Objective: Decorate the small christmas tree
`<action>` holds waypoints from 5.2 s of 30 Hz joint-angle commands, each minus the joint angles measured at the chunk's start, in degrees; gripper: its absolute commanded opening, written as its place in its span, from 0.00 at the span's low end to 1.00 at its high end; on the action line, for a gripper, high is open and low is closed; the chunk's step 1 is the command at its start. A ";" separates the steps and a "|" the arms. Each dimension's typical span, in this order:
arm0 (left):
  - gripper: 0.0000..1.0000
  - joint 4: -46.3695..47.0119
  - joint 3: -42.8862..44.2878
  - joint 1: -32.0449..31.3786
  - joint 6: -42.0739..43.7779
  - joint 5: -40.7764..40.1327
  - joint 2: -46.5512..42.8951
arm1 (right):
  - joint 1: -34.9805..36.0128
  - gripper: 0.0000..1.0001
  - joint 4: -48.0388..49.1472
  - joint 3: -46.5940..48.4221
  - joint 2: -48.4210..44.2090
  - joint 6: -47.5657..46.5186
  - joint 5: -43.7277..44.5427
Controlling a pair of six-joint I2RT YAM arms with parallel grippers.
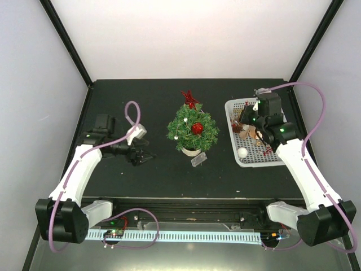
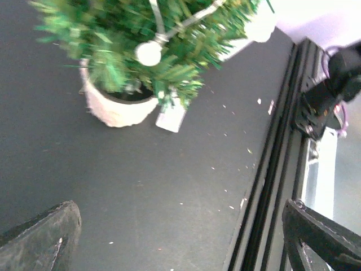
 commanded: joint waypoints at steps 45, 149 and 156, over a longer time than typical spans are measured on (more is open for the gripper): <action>0.52 19.32 23.77 -17.04 -8.44 -10.78 34.66 | 2.59 0.01 0.07 -3.86 -2.81 -1.73 -5.29; 0.99 35.37 8.43 -21.63 -13.52 -36.66 21.18 | 15.87 0.53 2.67 -1.13 -3.59 -1.92 -0.18; 0.99 37.61 13.03 -21.54 -13.89 -39.97 25.82 | 15.54 0.53 2.84 -1.62 -3.15 -2.53 0.03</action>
